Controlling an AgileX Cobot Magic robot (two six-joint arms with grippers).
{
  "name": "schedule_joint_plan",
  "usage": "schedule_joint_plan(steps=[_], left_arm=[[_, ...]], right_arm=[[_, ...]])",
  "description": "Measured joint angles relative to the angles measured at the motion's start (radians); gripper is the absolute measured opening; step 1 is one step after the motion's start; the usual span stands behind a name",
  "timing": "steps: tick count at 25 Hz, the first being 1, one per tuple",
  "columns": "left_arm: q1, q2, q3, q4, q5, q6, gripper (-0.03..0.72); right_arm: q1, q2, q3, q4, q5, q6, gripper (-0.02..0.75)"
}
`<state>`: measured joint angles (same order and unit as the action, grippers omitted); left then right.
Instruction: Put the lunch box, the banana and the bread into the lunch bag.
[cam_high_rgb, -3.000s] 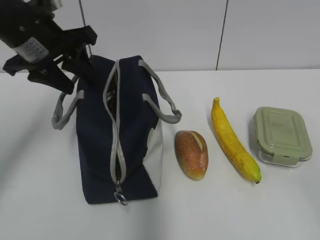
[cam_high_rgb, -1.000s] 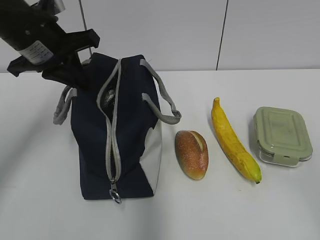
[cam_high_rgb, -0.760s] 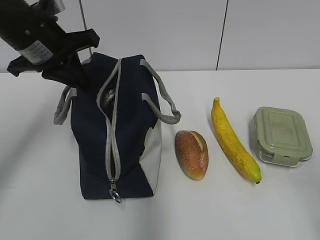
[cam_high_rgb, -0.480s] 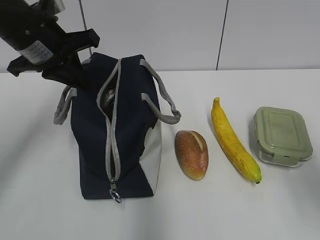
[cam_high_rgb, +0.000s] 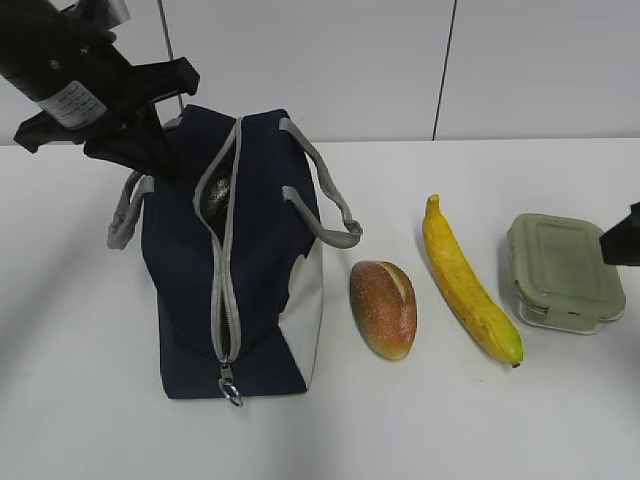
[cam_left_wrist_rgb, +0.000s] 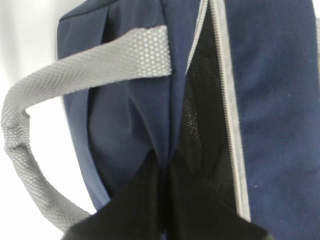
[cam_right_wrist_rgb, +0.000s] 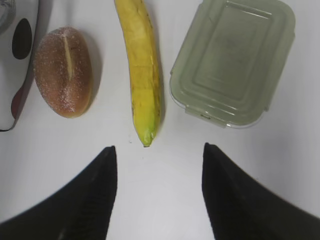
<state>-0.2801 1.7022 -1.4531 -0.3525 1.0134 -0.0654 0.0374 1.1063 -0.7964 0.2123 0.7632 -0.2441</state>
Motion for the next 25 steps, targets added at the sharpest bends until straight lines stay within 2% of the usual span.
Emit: schedule_joint_plan(steps=[5,9,12,25], left_arm=[[0.0,0.0,0.0,0.0,0.0,0.0,0.0],[0.0,0.0,0.0,0.0,0.0,0.0,0.0],[0.0,0.001,0.0,0.0,0.0,0.0,0.0],[0.0,0.009,0.0,-0.001,-0.005,0.0,0.0]], right_arm=[[-0.058,0.122,-0.08,0.141,0.008,-0.128,0.404],[-0.201,0.202,-0.124,0.33,0.049,-0.29,0.404],[-0.263,0.262,-0.154,0.427,0.082,-0.367,0.404],[-0.411,0.536,-0.293,0.493,0.191,-0.403,0.404]])
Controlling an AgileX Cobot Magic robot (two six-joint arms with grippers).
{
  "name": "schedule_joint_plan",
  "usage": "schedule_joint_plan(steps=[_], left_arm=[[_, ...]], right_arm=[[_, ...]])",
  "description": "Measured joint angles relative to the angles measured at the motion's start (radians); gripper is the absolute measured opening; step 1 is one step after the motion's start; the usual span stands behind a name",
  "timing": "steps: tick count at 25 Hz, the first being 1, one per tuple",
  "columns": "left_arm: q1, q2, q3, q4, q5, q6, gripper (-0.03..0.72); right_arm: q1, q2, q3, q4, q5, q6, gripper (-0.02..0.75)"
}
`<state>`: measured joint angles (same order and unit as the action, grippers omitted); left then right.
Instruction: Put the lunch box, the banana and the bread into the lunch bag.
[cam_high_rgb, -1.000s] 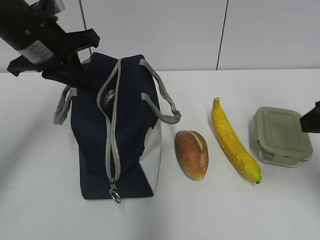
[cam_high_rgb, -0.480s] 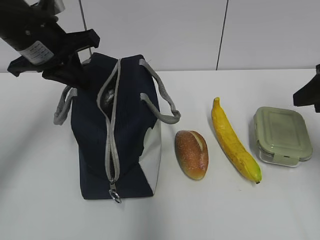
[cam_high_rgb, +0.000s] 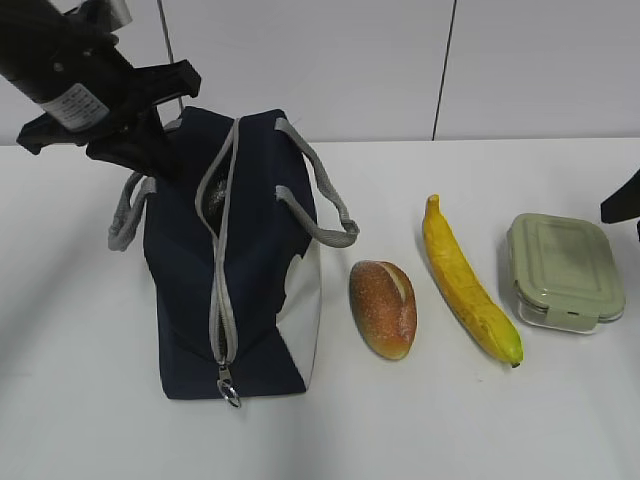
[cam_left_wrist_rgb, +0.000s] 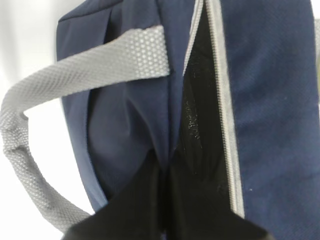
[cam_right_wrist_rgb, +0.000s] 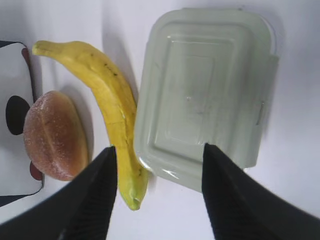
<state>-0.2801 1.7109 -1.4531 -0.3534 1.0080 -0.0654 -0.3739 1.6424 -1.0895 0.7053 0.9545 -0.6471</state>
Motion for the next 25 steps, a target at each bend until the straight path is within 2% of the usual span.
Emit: schedule_joint_plan(steps=[15,25], left_arm=[[0.0,0.0,0.0,0.0,0.0,0.0,-0.001],[0.0,0.0,0.0,0.0,0.0,0.0,-0.001]], right_arm=[[-0.11,0.18,-0.001,0.01,-0.002,-0.026,0.404],[-0.111,0.186,-0.002,0.042,-0.046,-0.028,0.404]])
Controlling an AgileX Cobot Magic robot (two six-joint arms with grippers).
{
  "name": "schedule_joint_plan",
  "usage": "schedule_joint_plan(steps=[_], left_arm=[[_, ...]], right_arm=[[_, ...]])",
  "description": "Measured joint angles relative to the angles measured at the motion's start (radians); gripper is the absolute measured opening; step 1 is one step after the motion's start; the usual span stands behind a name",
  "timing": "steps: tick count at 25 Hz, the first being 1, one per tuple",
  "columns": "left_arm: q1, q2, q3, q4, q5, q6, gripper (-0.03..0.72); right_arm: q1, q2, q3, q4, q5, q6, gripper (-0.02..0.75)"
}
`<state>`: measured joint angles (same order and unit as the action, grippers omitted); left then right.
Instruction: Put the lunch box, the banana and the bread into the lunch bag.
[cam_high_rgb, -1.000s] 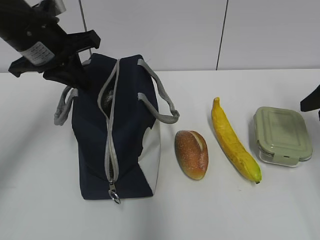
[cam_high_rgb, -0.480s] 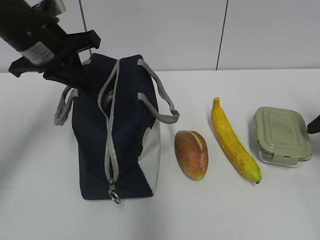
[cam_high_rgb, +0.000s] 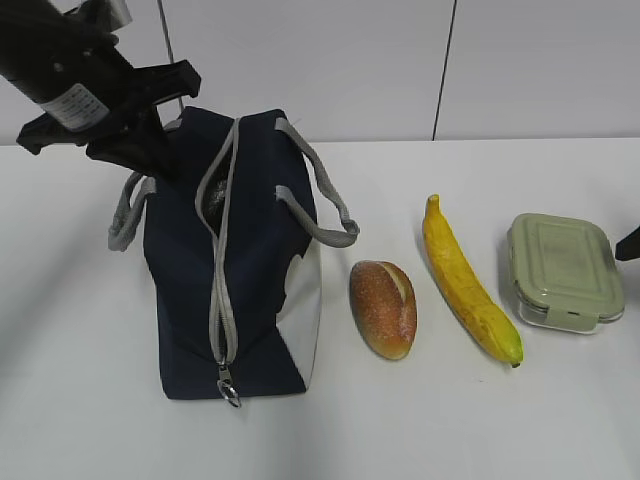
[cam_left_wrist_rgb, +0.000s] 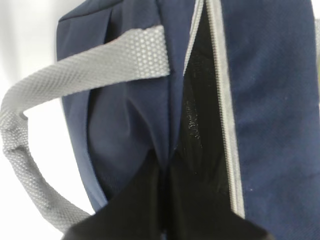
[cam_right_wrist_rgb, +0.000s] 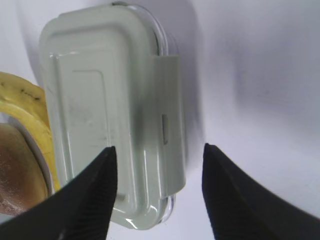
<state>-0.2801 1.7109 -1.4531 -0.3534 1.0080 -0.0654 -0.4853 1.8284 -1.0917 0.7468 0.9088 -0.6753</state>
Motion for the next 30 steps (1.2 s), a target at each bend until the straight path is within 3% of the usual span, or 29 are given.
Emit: schedule_joint_plan(steps=[4,9,11,20,30], left_arm=[[0.0,0.0,0.0,0.0,0.0,0.0,-0.001],[0.0,0.0,0.0,0.0,0.0,0.0,-0.001],[0.0,0.0,0.0,0.0,0.0,0.0,-0.001],[0.0,0.0,0.0,0.0,0.0,0.0,-0.001],[0.0,0.0,0.0,0.001,0.0,0.0,-0.001]], right_arm=[[0.0,0.016,0.0,0.047,-0.002,-0.015,0.419],[0.0,0.075,-0.017,0.057,-0.004,-0.03,0.599],[0.0,0.098,-0.043,0.061,0.006,-0.04,0.626],[0.0,0.218,-0.187,0.109,0.142,-0.096,0.619],[-0.001,0.284,-0.209,0.123,0.195,-0.138,0.599]])
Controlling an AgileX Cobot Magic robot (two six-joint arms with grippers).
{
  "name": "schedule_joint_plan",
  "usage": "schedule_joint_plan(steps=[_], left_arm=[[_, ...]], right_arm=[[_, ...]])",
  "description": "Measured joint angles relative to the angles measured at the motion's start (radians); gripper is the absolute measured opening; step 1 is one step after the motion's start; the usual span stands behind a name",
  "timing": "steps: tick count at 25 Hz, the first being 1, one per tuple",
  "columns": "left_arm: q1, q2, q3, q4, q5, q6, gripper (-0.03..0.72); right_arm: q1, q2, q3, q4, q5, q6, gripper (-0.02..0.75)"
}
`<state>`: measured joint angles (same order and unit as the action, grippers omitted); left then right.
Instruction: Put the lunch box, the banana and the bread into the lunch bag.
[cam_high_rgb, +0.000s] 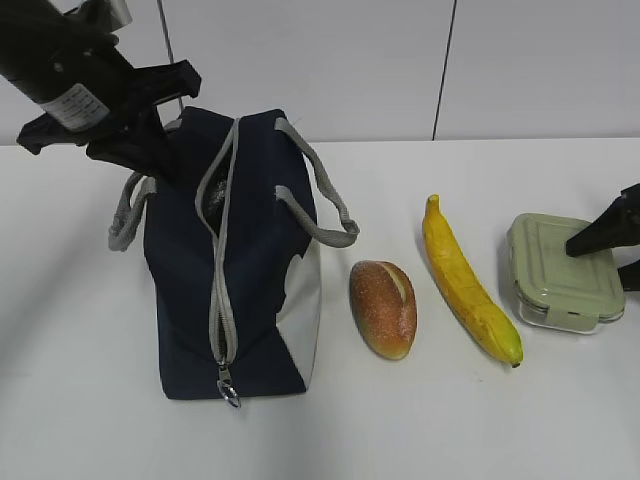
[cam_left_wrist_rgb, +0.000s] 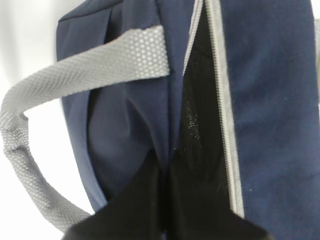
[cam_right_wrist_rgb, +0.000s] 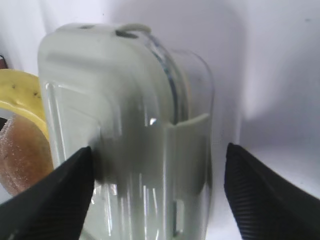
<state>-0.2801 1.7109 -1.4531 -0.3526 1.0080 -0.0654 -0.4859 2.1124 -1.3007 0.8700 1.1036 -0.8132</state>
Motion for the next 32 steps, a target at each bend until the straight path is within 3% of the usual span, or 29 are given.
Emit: schedule_joint_plan(steps=[7,32], left_arm=[[0.0,0.0,0.0,0.0,0.0,0.0,-0.001],[0.0,0.0,0.0,0.001,-0.001,0.0,-0.001]], right_arm=[[0.0,0.004,0.0,0.047,0.018,-0.034,0.592],[0.0,0.031,0.0,0.033,0.055,-0.059,0.572]])
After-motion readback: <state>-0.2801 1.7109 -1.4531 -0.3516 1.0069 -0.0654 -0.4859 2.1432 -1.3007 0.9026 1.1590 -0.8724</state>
